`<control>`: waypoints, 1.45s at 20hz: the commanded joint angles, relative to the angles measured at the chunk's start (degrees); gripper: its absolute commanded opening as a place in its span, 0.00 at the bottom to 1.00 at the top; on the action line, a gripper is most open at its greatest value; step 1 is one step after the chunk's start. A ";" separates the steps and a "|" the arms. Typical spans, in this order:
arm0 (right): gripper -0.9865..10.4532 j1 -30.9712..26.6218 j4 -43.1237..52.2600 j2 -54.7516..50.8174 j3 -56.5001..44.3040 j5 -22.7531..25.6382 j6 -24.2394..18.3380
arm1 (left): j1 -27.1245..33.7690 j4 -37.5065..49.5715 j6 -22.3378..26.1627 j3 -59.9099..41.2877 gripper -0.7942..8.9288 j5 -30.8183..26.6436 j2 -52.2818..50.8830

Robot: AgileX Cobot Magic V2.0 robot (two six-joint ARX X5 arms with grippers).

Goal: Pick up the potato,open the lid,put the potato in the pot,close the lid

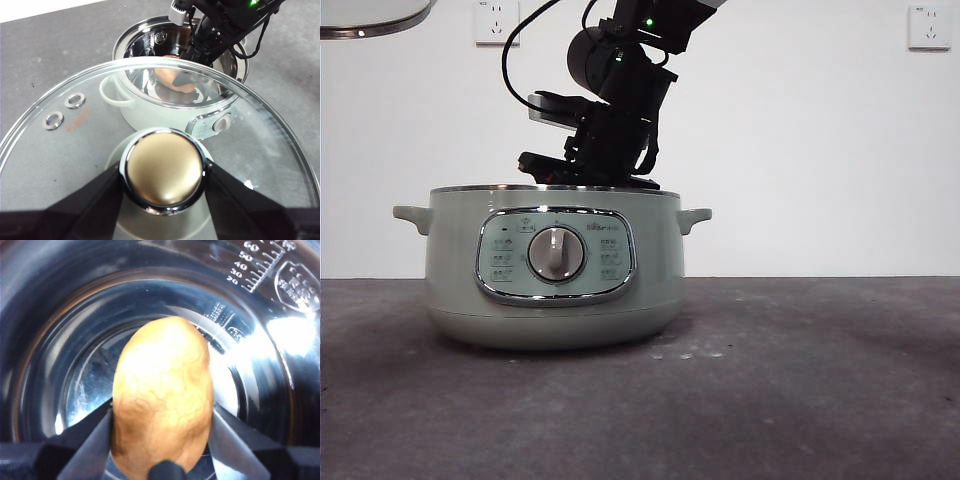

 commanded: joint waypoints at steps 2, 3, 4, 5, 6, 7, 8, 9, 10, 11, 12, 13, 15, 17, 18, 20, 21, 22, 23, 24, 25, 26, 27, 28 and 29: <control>0.08 0.48 -0.31 1.66 0.11 0.33 -0.57 | 0.13 2.25 -0.35 0.46 0.07 0.22 -0.66; 0.13 0.48 -0.52 1.66 0.11 0.33 -0.37 | 0.13 2.25 -0.35 0.46 0.07 0.24 -0.66; 0.23 0.50 -0.66 1.66 0.11 0.35 -0.37 | 0.13 2.23 -0.35 0.46 0.07 0.24 -0.66; 0.37 0.57 -0.50 1.66 0.11 0.33 -0.24 | 0.13 2.25 -0.33 0.46 0.07 0.24 -0.66; 0.45 0.57 -0.13 1.60 0.15 0.31 1.01 | 0.13 2.25 -0.33 0.46 0.07 0.24 -0.66; 0.45 0.55 0.11 1.22 0.31 0.09 1.09 | 0.13 2.27 -0.33 0.46 0.07 0.24 -0.66; 0.45 0.55 0.07 0.83 1.16 0.04 1.09 | 0.13 2.25 -0.33 0.46 0.07 0.24 -0.63; 0.45 0.55 -0.46 0.11 2.67 -0.17 1.09 | 0.13 2.21 -0.33 0.46 0.07 0.24 -0.61; 0.45 0.55 -1.31 -0.92 4.55 -0.31 1.11 | 0.13 2.21 -0.35 0.46 0.07 0.24 -0.61; 0.45 0.55 -3.17 -2.01 6.97 -0.28 1.11 | 0.13 2.25 -0.35 0.46 0.07 0.24 -0.61; 0.45 0.52 -6.38 -3.32 9.79 -0.31 1.14 | 0.13 2.27 -0.33 0.46 0.07 0.37 -0.61; 0.45 0.42 -9.75 -5.05 12.07 -0.28 1.14 | 0.13 2.60 -0.33 0.46 0.07 0.90 -0.59; 0.45 0.11 -12.92 -10.27 13.60 -0.07 1.22 | 0.13 4.26 -0.31 0.46 0.07 0.90 -0.11; 0.45 0.07 -14.40 -15.41 13.60 0.13 1.64 | 0.09 5.42 -0.11 0.46 0.07 0.92 1.27; 0.45 0.07 -16.39 -17.62 13.60 0.15 1.53 | 0.07 6.38 -0.09 0.46 0.07 1.25 2.12; 0.45 0.04 -20.68 -20.63 13.60 0.13 0.83 | 0.07 7.91 -0.07 0.48 0.07 1.36 3.65; 0.45 0.04 -22.95 -21.90 13.60 -0.13 -0.09 | 0.07 8.98 -0.04 0.48 0.07 1.55 4.48; 0.45 0.00 -25.18 -23.02 13.60 -0.96 -1.14 | 0.07 10.27 0.17 0.48 0.07 2.73 5.38; 0.45 -0.22 -27.61 -24.06 13.60 -1.75 -1.53 | 0.02 11.65 0.17 0.48 0.07 4.09 6.25; 0.45 -0.92 -29.88 -25.05 13.60 -3.61 -1.84 | -0.13 13.18 0.17 0.48 0.07 5.01 7.28; 0.45 -1.68 -30.53 -26.03 13.22 -5.42 -1.77 | -0.39 14.60 0.35 0.48 0.07 5.64 8.44; 0.44 -2.29 -30.49 -27.65 12.24 -7.74 -1.81 | -0.79 16.00 0.35 0.50 0.07 5.73 9.86; 0.44 -3.19 -30.51 -29.31 11.08 -9.92 -1.79 | -1.46 17.46 0.35 0.50 0.07 5.84 11.41; 0.44 -3.87 -30.53 -31.04 9.75 -10.69 -1.79 | -2.23 18.78 0.35 0.52 0.07 5.84 12.90; 0.44 -4.15 -30.53 -33.20 7.67 -10.64 -1.81 | -3.08 20.33 0.35 0.59 0.07 5.81 14.45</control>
